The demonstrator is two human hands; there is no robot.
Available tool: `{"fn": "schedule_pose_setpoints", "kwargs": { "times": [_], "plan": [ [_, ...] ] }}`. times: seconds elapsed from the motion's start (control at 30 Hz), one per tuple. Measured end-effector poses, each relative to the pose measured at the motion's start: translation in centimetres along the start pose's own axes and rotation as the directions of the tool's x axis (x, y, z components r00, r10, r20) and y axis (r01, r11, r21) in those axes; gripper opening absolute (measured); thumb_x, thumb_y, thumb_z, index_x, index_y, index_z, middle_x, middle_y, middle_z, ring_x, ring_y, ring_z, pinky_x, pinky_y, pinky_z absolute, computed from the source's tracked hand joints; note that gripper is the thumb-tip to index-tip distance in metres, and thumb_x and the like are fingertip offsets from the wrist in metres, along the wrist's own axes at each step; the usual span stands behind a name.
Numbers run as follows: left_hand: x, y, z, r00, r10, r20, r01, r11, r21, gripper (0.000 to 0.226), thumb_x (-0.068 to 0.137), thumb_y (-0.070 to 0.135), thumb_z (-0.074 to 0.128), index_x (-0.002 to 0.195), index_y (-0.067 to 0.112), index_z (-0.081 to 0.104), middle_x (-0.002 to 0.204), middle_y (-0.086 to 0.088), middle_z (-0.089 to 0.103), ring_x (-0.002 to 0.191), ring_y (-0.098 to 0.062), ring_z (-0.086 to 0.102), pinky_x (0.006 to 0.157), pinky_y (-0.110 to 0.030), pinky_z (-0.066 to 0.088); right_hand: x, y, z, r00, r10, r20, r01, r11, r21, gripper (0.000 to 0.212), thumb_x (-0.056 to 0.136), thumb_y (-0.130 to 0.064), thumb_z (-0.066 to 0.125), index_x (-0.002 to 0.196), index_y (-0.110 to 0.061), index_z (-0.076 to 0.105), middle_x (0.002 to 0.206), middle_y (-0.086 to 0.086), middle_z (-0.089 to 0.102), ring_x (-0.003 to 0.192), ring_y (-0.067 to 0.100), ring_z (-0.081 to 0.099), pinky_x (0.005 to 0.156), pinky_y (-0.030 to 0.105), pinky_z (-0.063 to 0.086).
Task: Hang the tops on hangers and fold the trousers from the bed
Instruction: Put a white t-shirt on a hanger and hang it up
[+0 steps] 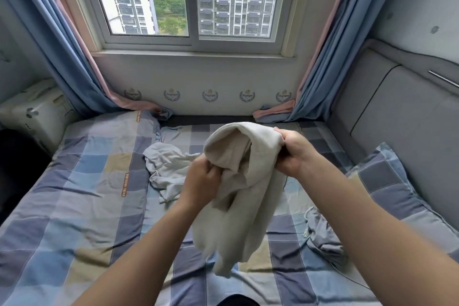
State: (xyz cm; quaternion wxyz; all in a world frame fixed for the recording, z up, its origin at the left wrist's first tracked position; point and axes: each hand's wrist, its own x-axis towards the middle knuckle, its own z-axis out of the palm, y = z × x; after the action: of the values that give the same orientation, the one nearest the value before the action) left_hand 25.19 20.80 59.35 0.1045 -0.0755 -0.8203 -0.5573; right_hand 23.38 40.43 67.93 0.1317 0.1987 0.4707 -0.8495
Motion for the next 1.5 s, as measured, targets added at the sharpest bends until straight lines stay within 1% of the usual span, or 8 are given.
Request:
{"fn": "schedule_pose_setpoints", "kwargs": {
  "times": [0.27, 0.4, 0.6, 0.73, 0.9, 1.07, 1.27, 1.5],
  "plan": [
    [0.9, 1.9, -2.1, 0.990, -0.109, 0.090, 0.135, 0.920, -0.367, 0.038, 0.096, 0.036, 0.057, 0.086, 0.002, 0.069, 0.079, -0.009, 0.070, 0.075, -0.016, 0.061, 0.068, -0.034, 0.049, 2.5, 2.4, -6.4, 0.961, 0.033, -0.275, -0.055, 0.996, -0.072, 0.040, 0.107, -0.021, 0.045, 0.069, -0.013, 0.052, 0.045, -0.004, 0.051, 0.039, 0.006, 0.050, 0.041, 0.017, 0.049],
    [0.0, 1.5, -2.9, 0.985, -0.118, 0.128, 0.154, 0.931, -0.331, 0.028, 0.103, 0.022, 0.055, 0.089, 0.010, 0.076, 0.078, -0.005, 0.072, 0.074, -0.015, 0.062, 0.069, -0.033, 0.049, 1.6, 2.9, -6.3, 0.978, -0.174, -0.117, 0.121, 0.924, -0.363, 0.024, 0.102, -0.033, 0.055, 0.108, -0.010, 0.061, 0.100, 0.011, 0.069, 0.085, 0.021, 0.066, 0.067, 0.035, 0.062],
    [-1.2, 2.0, -3.2, 0.963, -0.043, 0.267, 0.139, 0.925, -0.352, 0.043, 0.092, 0.030, 0.057, 0.094, -0.012, 0.066, 0.081, -0.017, 0.061, 0.076, -0.024, 0.052, 0.071, -0.037, 0.040, -0.3, 3.6, -1.1, 0.957, 0.039, 0.288, 0.235, 0.481, -0.844, 0.097, 0.066, -0.073, 0.075, 0.146, -0.060, 0.021, 0.152, -0.008, 0.036, 0.127, 0.021, 0.051, 0.083, 0.046, 0.058],
    [-1.9, 2.0, -4.1, 0.944, -0.058, 0.326, 0.180, 0.917, -0.357, 0.029, 0.092, 0.028, 0.057, 0.074, 0.011, 0.073, 0.074, -0.006, 0.057, 0.069, -0.019, 0.047, 0.062, -0.030, 0.038, 0.7, 4.0, -0.8, 0.948, 0.134, 0.290, 0.231, 0.337, -0.913, 0.075, 0.092, -0.024, 0.066, 0.154, -0.045, 0.028, 0.158, 0.006, 0.034, 0.129, 0.022, 0.051, 0.093, 0.037, 0.054],
    [-2.3, 0.4, -5.7, 0.946, -0.183, 0.269, 0.291, 0.845, -0.448, 0.044, 0.089, 0.033, 0.064, 0.086, -0.011, 0.063, 0.079, -0.016, 0.054, 0.070, -0.025, 0.050, 0.062, -0.034, 0.041, -0.1, 5.9, -2.0, 0.799, 0.361, 0.481, 0.363, 0.348, -0.865, 0.048, 0.092, -0.010, 0.050, 0.137, -0.026, 0.058, 0.139, -0.012, 0.054, 0.123, 0.004, 0.053, 0.100, 0.019, 0.043],
    [-2.8, -0.5, -4.9, 0.909, -0.305, 0.282, 0.407, 0.794, -0.451, 0.025, 0.096, 0.027, 0.062, 0.075, 0.015, 0.071, 0.070, -0.005, 0.058, 0.063, -0.015, 0.054, 0.056, -0.023, 0.047, -0.1, 9.0, -1.8, 0.842, 0.201, 0.500, 0.481, 0.138, -0.866, 0.018, 0.089, -0.019, 0.062, 0.085, -0.035, 0.056, 0.078, -0.010, 0.057, 0.073, 0.007, 0.051, 0.076, 0.029, 0.046],
    [-2.6, -1.4, -4.2, 0.892, -0.397, 0.217, 0.452, 0.780, -0.432, 0.044, 0.103, 0.029, 0.056, 0.112, -0.015, 0.057, 0.097, -0.018, 0.059, 0.087, -0.029, 0.054, 0.073, -0.036, 0.047, 0.0, 9.5, -2.1, 0.837, -0.185, 0.515, 0.545, 0.189, -0.817, 0.018, 0.096, -0.001, 0.047, 0.079, -0.003, 0.054, 0.074, 0.007, 0.056, 0.071, 0.016, 0.049, 0.069, 0.036, 0.041],
    [-2.1, -2.0, -3.6, 0.913, -0.405, 0.055, 0.409, 0.901, -0.147, 0.045, 0.105, 0.046, 0.046, 0.093, 0.008, 0.068, 0.095, -0.011, 0.067, 0.090, -0.022, 0.060, 0.084, -0.040, 0.050, -1.0, 3.4, -0.5, 0.806, -0.234, 0.544, 0.571, 0.068, -0.818, 0.018, 0.098, -0.009, 0.057, 0.084, -0.004, 0.068, 0.078, 0.010, 0.066, 0.071, 0.014, 0.053, 0.067, 0.038, 0.045]
  ]
}}
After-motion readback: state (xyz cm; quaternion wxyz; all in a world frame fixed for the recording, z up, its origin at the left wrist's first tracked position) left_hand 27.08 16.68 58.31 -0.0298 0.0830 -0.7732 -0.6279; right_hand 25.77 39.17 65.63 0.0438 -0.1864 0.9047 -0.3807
